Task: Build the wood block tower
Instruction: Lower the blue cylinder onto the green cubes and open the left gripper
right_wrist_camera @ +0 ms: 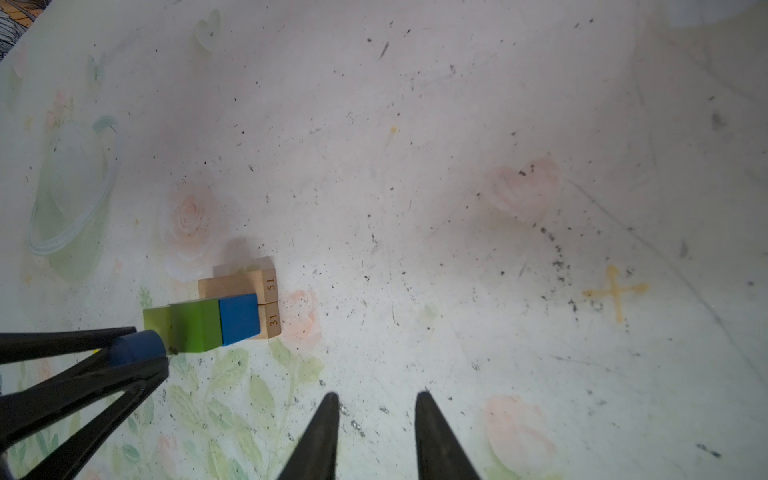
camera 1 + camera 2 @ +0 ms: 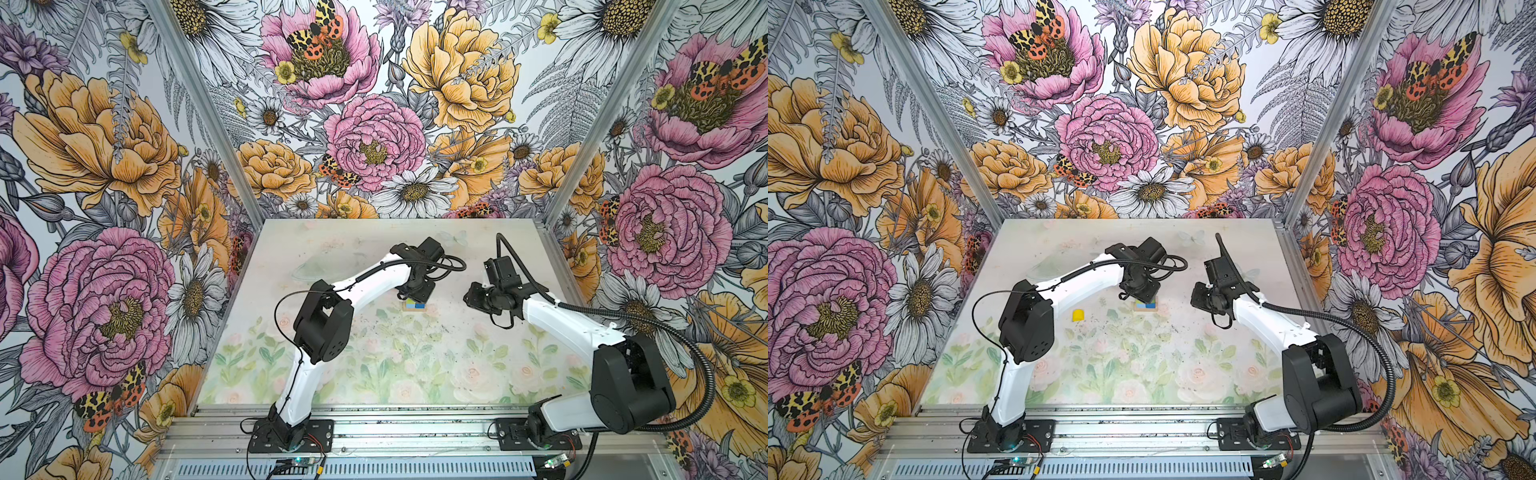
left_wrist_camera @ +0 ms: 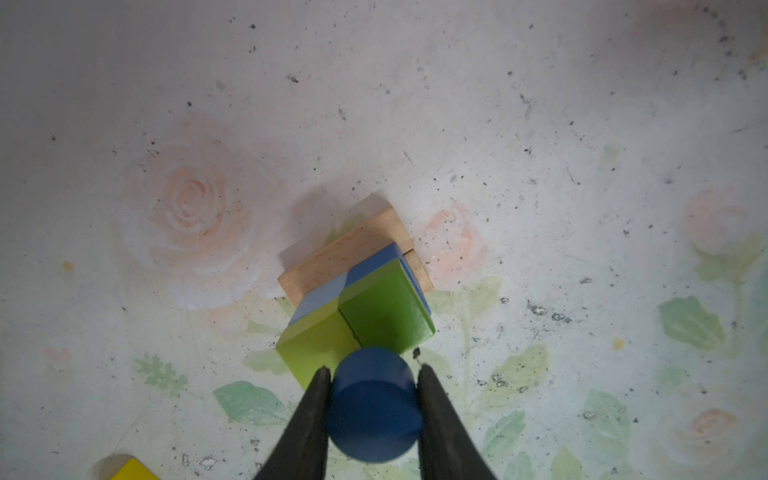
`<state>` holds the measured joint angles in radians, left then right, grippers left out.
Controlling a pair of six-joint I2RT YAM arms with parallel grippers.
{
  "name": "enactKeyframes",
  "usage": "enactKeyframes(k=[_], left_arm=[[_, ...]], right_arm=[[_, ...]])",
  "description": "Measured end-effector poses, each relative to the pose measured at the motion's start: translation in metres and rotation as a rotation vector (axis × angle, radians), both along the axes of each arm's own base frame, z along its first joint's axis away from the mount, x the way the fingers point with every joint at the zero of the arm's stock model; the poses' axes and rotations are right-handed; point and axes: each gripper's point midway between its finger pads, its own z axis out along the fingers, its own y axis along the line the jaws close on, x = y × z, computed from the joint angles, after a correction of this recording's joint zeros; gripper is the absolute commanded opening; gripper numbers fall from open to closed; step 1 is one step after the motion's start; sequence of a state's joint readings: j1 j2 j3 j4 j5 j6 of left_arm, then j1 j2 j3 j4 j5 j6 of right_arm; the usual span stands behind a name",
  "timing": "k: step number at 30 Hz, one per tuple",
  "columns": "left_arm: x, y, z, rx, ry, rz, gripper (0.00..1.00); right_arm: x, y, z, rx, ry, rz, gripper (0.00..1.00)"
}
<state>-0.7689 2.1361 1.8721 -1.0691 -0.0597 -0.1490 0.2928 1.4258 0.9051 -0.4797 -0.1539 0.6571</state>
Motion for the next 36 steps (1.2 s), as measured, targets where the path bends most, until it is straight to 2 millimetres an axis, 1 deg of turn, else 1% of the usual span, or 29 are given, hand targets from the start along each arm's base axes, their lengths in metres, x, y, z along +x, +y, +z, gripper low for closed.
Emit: enactKeyframes(k=[6, 14, 20, 27, 36], left_arm=[[0.0022, 0.0028, -0.0025, 0.007, 0.002, 0.007, 0.30], [0.0048, 0.0012, 0.0006, 0.001, -0.007, 0.009, 0.31], [0.0050, 0.0018, -0.0040, 0.009, -0.001, 0.010, 0.32], [0.0051, 0.0017, -0.0046, 0.009, 0.000, 0.011, 0.33], [0.0076, 0.0018, -0.0025, 0.004, -0.004, 0.018, 0.37]], right_arm=[[0.0000, 0.0000, -0.0001, 0.000, 0.000, 0.000, 0.33], [0.0000, 0.0000, -0.0001, 0.000, 0.000, 0.000, 0.33], [-0.0001, 0.0000, -0.0003, 0.000, 0.001, 0.000, 0.33], [-0.0001, 0.0000, -0.0003, 0.000, 0.001, 0.000, 0.33], [0.0000, 0.0000, -0.0001, 0.000, 0.000, 0.000, 0.33]])
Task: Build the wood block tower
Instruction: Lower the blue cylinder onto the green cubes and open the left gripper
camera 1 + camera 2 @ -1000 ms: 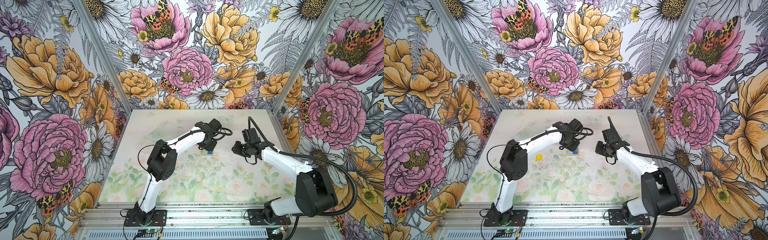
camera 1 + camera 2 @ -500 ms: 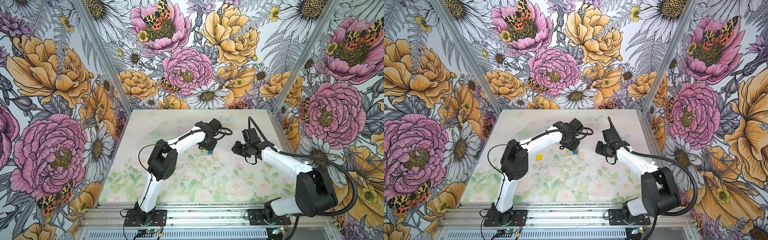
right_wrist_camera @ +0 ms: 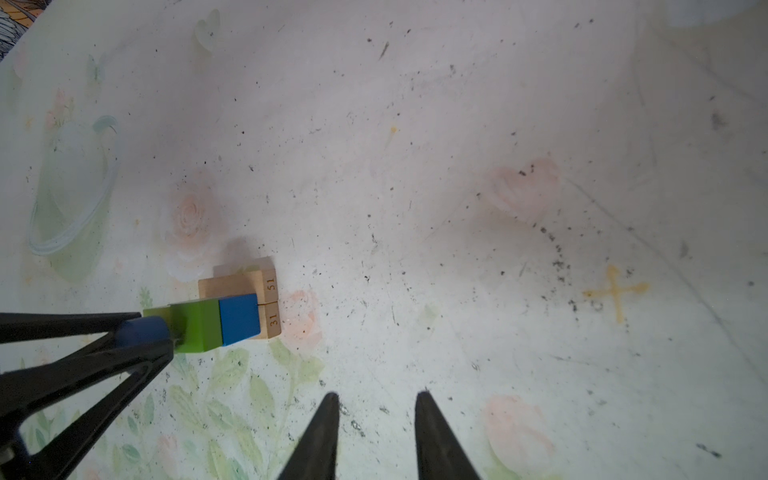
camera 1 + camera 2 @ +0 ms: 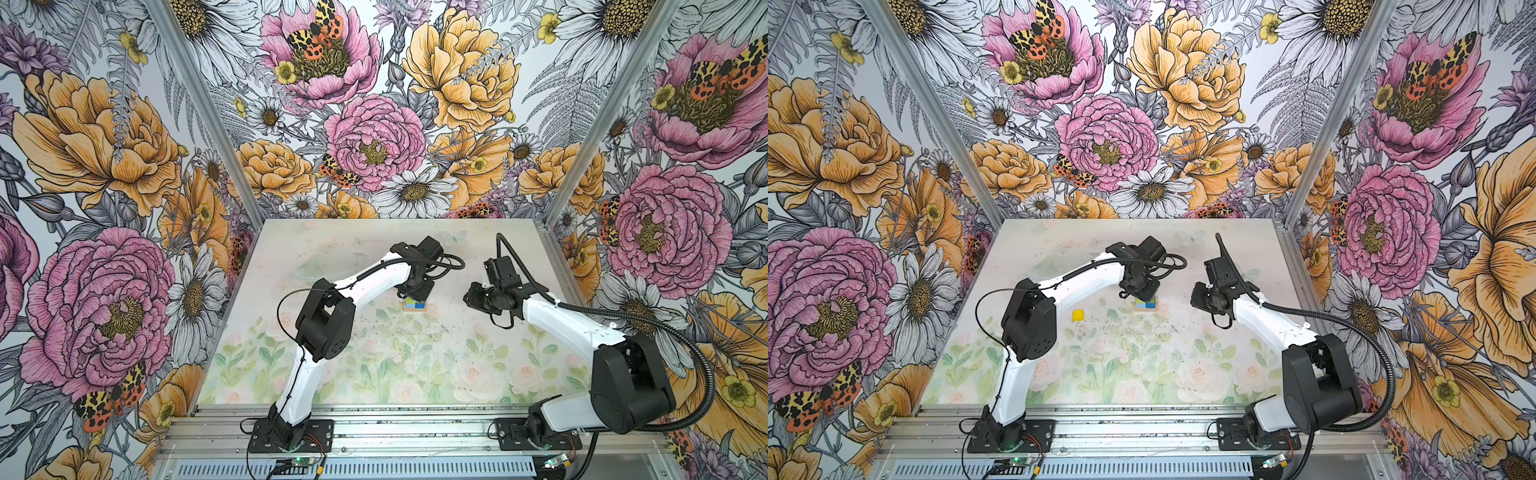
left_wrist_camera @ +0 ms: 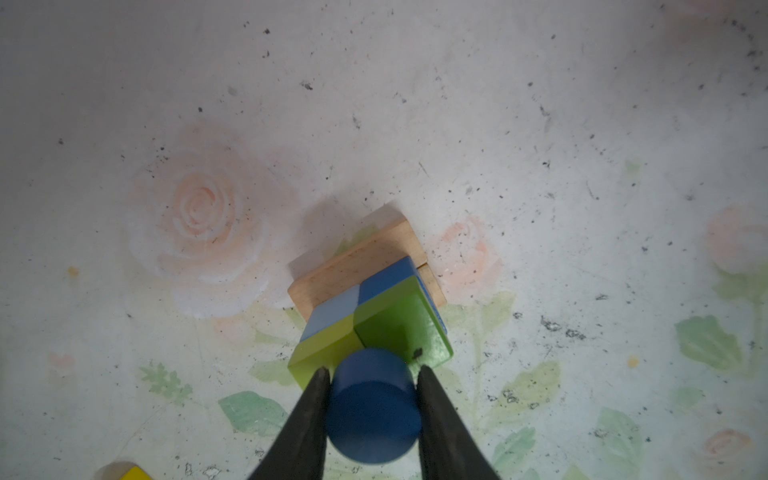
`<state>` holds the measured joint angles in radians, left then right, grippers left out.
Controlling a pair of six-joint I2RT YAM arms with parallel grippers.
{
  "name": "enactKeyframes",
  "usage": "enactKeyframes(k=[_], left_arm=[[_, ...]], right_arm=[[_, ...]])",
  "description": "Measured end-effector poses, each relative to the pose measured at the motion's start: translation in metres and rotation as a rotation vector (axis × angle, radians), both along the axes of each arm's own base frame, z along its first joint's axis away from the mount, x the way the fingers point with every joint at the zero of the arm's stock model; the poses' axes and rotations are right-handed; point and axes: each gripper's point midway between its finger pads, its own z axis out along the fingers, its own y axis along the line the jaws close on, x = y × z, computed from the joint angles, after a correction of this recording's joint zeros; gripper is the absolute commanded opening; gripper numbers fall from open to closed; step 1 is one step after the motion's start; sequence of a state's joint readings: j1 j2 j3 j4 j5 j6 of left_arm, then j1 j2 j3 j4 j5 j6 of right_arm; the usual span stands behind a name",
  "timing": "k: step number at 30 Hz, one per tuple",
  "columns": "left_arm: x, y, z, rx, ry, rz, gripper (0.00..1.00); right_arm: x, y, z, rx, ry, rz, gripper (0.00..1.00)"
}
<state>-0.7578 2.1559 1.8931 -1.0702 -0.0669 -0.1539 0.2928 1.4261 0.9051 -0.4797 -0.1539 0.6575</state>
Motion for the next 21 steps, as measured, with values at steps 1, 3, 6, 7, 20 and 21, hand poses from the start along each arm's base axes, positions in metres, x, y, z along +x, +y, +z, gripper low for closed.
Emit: enactKeyframes(k=[1, 3, 6, 7, 20, 21], left_arm=[[0.0001, -0.0001, 0.0001, 0.000, 0.000, 0.001, 0.37], [0.0004, 0.0004, -0.0001, -0.001, 0.000, 0.004, 0.38], [0.0006, 0.0005, -0.0001, 0.000, 0.000, 0.005, 0.38], [0.0006, 0.0005, -0.0001, -0.001, 0.000, 0.004, 0.38], [0.0006, 0.0004, 0.0001, -0.001, 0.000, 0.004, 0.38], [0.0007, 0.0004, 0.0002, -0.001, 0.000, 0.004, 0.38]], right_arm=[[-0.0001, 0.0000, -0.0001, 0.000, 0.000, 0.000, 0.33], [-0.0001, 0.0000, -0.0001, 0.000, 0.000, 0.000, 0.33], [-0.0001, 0.0000, -0.0001, 0.000, 0.000, 0.000, 0.33], [-0.0001, 0.0000, -0.0001, 0.000, 0.000, 0.000, 0.33], [0.0005, -0.0016, -0.0001, 0.000, 0.000, -0.005, 0.33], [0.0005, -0.0016, -0.0001, 0.000, 0.000, -0.005, 0.33]])
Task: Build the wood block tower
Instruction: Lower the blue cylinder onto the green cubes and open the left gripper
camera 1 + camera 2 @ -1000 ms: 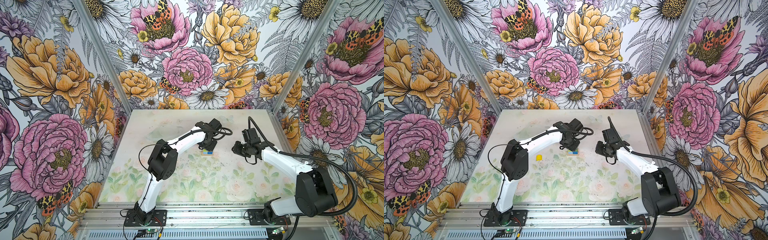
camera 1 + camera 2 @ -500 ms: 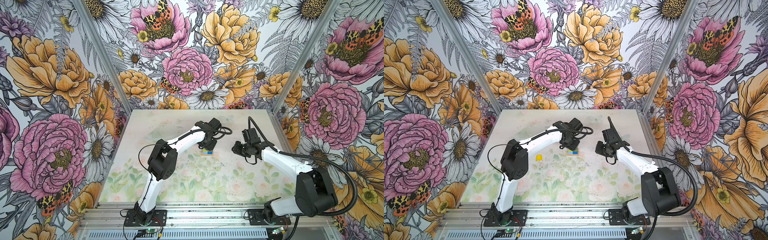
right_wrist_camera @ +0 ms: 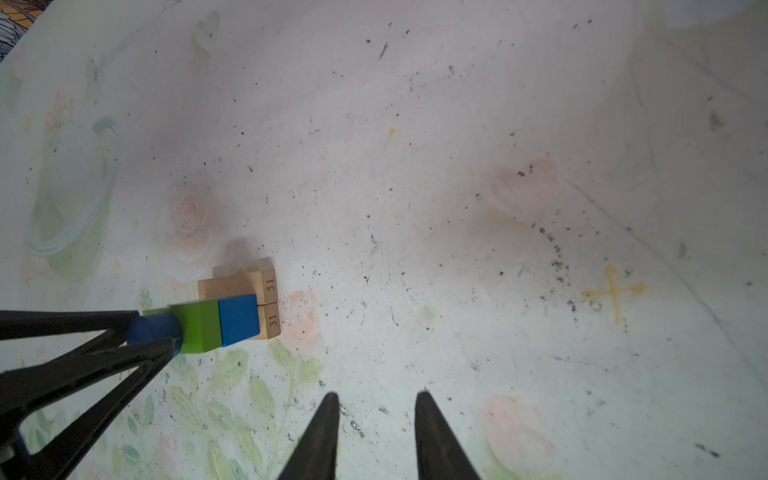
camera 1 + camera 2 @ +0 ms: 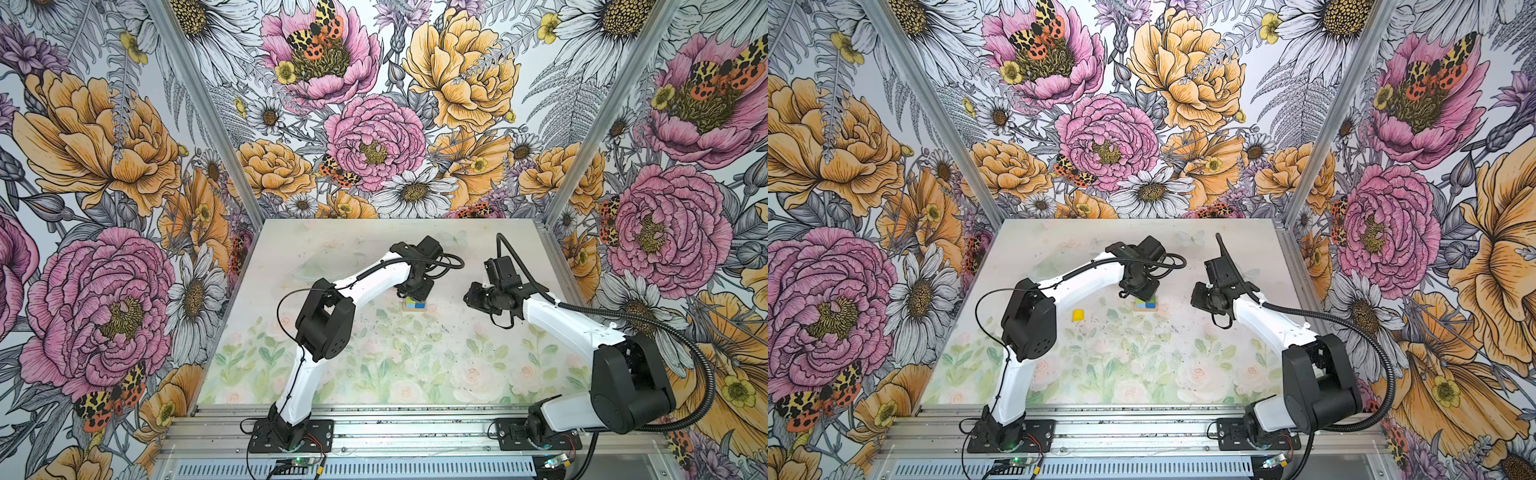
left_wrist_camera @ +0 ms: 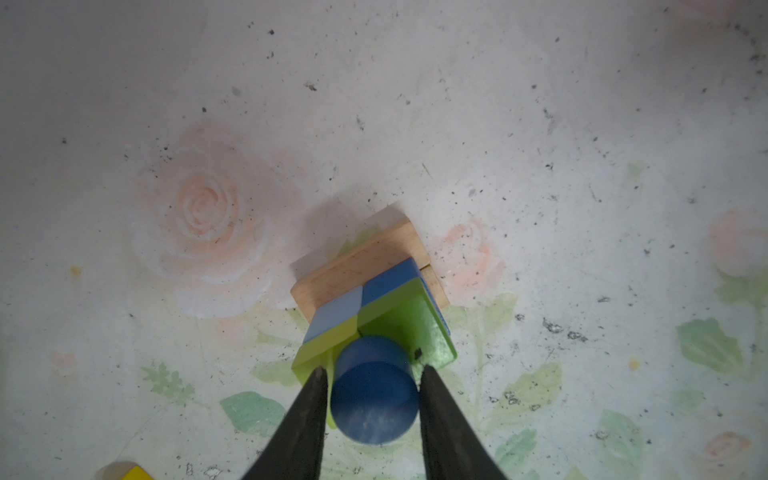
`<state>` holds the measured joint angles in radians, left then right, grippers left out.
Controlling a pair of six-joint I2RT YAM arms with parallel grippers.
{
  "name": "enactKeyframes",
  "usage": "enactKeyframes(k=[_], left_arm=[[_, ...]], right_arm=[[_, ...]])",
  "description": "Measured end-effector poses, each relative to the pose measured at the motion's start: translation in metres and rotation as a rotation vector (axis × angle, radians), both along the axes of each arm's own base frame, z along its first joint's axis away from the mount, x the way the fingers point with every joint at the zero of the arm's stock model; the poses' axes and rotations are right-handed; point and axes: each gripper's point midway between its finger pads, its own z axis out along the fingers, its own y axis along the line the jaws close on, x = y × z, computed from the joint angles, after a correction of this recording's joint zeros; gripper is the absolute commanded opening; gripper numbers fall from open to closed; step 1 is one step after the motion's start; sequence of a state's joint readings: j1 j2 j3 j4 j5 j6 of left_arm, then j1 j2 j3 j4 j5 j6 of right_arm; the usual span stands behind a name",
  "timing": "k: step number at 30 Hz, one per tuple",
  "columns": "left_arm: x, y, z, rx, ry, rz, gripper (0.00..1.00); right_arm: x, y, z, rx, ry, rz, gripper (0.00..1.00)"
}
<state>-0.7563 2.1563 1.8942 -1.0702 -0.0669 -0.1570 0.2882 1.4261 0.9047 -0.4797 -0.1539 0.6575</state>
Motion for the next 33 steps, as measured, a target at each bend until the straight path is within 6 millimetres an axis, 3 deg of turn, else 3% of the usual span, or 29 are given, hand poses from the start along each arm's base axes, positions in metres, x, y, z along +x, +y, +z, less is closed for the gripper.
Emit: enactKeyframes(k=[33], left_arm=[[0.0039, -0.0026, 0.0011, -0.002, -0.007, 0.001, 0.36]], right_arm=[[0.0000, 0.0001, -0.0002, 0.000, 0.001, 0.000, 0.33]])
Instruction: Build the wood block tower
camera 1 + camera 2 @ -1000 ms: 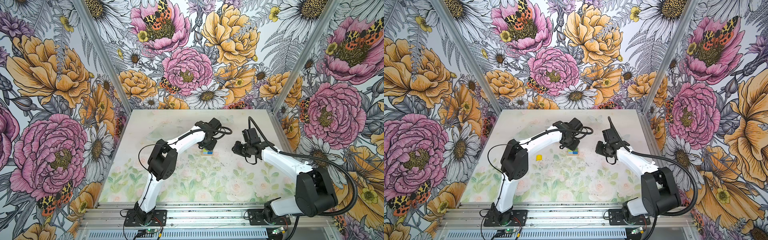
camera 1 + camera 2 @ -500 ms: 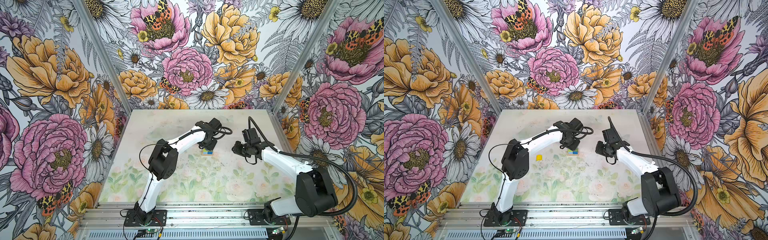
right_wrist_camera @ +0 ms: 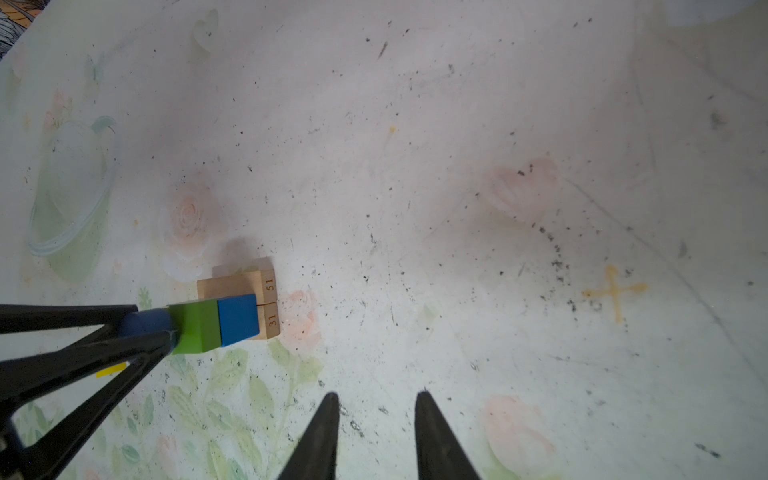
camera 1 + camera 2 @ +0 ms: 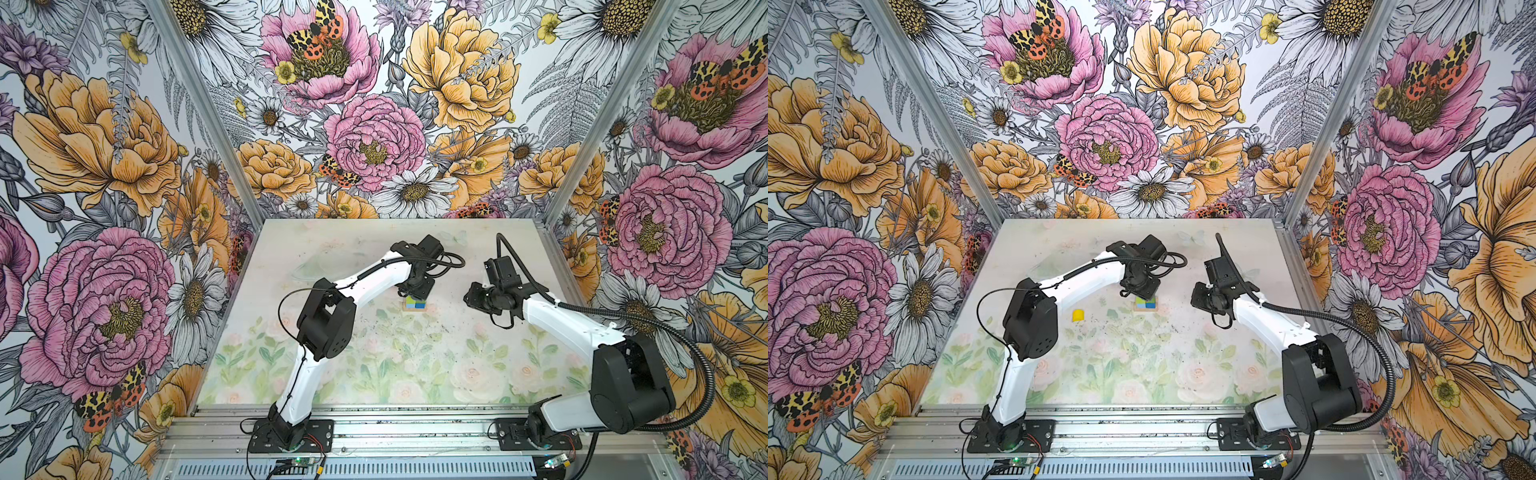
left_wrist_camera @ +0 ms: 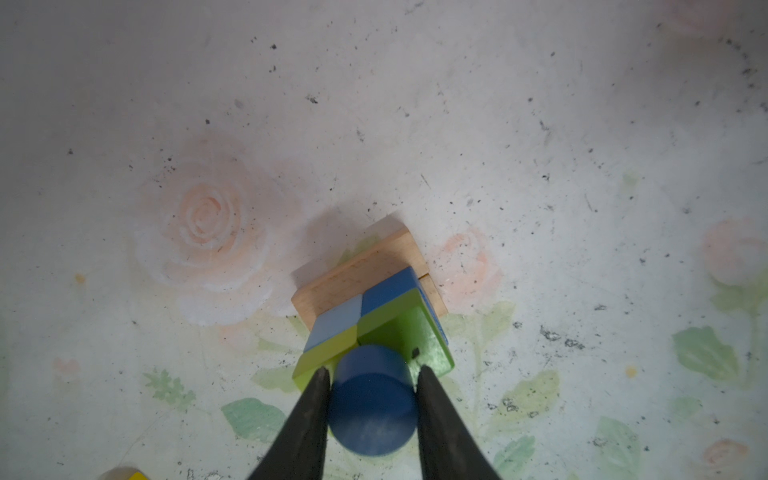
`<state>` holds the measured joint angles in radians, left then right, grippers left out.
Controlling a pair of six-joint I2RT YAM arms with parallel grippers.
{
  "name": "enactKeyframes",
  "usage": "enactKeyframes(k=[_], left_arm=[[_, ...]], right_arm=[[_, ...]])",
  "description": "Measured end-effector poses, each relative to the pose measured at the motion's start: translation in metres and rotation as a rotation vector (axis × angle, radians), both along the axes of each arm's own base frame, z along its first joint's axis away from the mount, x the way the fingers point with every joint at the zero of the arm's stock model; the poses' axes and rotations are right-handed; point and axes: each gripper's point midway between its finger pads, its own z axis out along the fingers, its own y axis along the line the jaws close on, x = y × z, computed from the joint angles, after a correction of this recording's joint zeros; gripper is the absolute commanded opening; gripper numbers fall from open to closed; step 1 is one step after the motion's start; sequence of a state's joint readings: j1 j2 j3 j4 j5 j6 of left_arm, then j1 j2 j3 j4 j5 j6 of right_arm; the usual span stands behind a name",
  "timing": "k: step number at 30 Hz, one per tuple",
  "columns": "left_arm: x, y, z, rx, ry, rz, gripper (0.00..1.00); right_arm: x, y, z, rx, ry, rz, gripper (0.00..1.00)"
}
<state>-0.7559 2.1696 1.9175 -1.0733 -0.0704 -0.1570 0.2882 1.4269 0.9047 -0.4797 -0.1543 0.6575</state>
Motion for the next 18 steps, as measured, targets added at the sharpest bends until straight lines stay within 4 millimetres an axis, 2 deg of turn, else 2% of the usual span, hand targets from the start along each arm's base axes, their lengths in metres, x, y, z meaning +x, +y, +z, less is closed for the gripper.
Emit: enactKeyframes(k=[18], left_arm=[[0.0001, 0.0001, 0.0000, 0.000, 0.000, 0.001, 0.42]], right_arm=[[0.0000, 0.0001, -0.0001, 0.000, 0.000, 0.000, 0.33]])
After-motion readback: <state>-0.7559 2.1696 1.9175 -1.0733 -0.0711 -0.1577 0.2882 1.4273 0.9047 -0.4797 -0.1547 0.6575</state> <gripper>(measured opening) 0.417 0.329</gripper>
